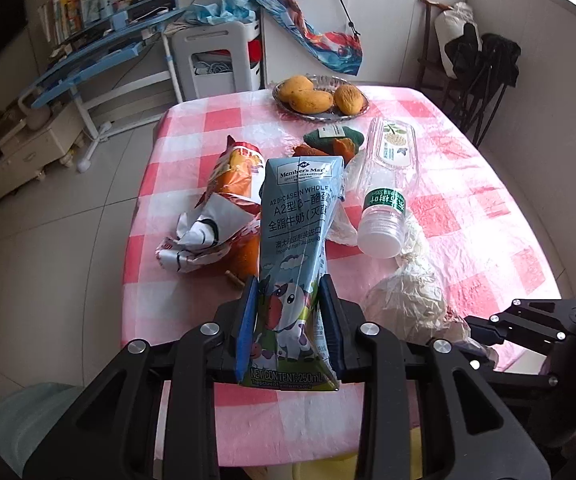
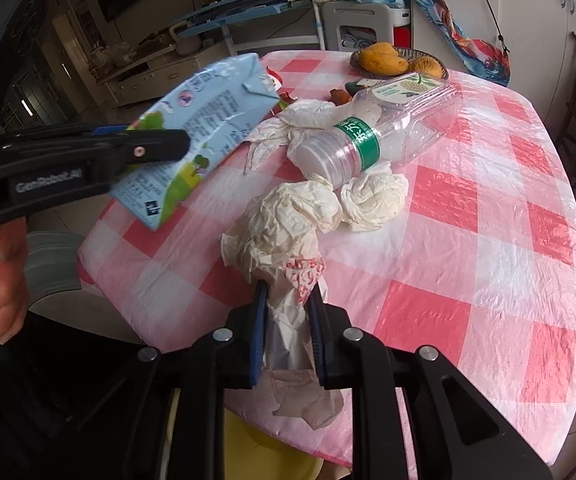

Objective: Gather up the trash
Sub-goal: 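Grasp the milk carton with the left tool while the right tool grasps crumpled tissue, then carry the tissue and carton to the yellow bucket and release both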

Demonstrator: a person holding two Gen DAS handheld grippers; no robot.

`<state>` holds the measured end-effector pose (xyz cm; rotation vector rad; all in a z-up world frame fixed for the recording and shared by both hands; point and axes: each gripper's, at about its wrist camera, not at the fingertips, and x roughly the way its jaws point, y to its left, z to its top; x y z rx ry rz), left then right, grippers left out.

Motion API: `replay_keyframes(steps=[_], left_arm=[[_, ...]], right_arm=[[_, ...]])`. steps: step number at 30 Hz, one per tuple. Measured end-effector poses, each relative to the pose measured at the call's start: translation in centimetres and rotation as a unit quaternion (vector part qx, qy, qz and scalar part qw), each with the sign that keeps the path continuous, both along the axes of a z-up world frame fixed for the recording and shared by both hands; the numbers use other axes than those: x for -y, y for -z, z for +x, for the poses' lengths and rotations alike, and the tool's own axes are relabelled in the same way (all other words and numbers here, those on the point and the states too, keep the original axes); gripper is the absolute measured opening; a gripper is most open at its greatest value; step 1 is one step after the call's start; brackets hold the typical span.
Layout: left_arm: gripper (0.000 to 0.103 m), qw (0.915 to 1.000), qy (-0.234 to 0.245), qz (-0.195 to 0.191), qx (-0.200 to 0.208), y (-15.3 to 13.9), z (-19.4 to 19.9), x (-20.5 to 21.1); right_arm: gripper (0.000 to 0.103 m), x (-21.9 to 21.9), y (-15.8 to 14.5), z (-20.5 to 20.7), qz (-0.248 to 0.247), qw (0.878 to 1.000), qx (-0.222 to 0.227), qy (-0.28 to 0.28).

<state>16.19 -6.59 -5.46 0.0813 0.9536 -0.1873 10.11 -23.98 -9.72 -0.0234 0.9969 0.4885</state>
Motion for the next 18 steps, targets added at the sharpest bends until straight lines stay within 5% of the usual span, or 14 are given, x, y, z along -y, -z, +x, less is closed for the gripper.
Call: replay_keyframes(steps=[18], left_arm=[[0.029,0.9932,-0.059,-0.095,0.035,-2.2,-8.3,-7.0]], right_arm=[[0.020,-3.5,-0.9,-5.1,0.021,0.997,0.069,-0.022]])
